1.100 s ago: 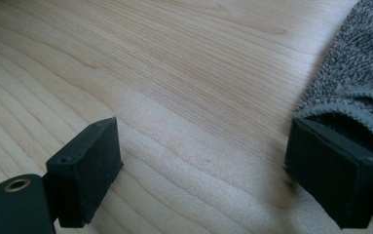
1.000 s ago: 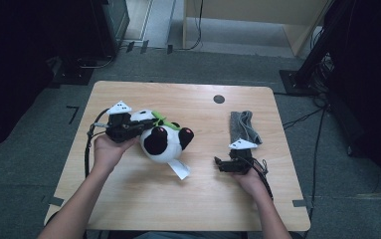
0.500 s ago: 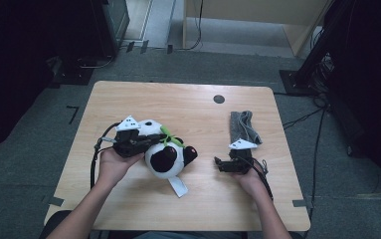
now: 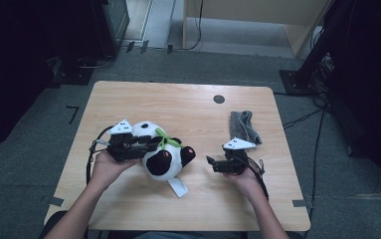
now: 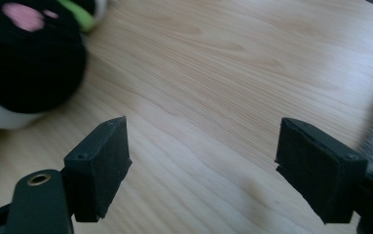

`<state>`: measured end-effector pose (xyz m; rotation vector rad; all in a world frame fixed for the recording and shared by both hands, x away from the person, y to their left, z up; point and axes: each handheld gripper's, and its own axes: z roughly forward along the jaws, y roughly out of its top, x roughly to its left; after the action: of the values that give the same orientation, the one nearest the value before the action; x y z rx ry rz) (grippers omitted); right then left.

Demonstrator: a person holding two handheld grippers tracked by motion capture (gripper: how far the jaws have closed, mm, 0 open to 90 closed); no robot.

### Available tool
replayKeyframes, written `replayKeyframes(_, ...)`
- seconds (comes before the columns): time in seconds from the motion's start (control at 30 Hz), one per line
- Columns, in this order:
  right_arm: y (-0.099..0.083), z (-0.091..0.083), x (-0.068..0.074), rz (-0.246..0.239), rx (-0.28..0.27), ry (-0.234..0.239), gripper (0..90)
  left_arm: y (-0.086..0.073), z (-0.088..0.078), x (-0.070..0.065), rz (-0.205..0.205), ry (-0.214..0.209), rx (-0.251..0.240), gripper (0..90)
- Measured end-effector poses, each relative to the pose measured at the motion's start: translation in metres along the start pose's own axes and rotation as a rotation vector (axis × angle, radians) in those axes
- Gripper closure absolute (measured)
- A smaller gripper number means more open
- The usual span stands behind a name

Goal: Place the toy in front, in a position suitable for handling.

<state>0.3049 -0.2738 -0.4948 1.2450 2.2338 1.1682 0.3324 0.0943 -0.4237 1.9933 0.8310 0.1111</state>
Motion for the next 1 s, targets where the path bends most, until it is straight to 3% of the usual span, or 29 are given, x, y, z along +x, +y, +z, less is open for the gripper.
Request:
replayKeyframes(0.07,0.004,-0.002,0.010,-0.014,-0.019,0.037,21.5,0.000,0.001,0.000,-0.024,-0.005,0.029,60.0)
replayKeyframes(0.17,0.009,-0.003,0.023,-0.039,-0.041,0.076,23.5,0.000,0.001,-0.002,-0.016,0.006,0.052,68.4)
replayKeyframes(0.33,0.014,-0.001,0.038,-0.045,-0.070,0.169,25.7,-0.004,0.002,-0.002,-0.022,0.004,0.043,70.1)
replayKeyframes(0.5,0.017,0.008,0.049,-0.037,-0.086,0.229,28.6,-0.005,0.002,-0.003,-0.023,0.007,0.034,70.0)
replayKeyframes(0.57,0.018,0.013,0.053,-0.040,-0.082,0.235,32.4,-0.004,0.002,-0.004,-0.026,0.009,0.033,70.3)
replayKeyframes(0.63,0.019,0.019,0.057,-0.049,-0.065,0.243,45.6,-0.003,0.001,-0.004,-0.033,0.008,0.035,71.7)
replayKeyframes(0.7,0.021,0.022,0.060,-0.072,-0.051,0.222,51.5,-0.003,0.000,-0.005,-0.039,0.010,0.035,72.4)
replayKeyframes(0.83,0.026,0.018,0.060,-0.113,-0.049,0.167,53.9,-0.003,0.001,-0.008,-0.065,-0.017,0.035,73.4)
replayKeyframes(1.0,0.029,0.014,0.048,-0.102,-0.046,0.129,55.6,-0.004,0.009,-0.020,-0.062,-0.029,0.031,73.1)
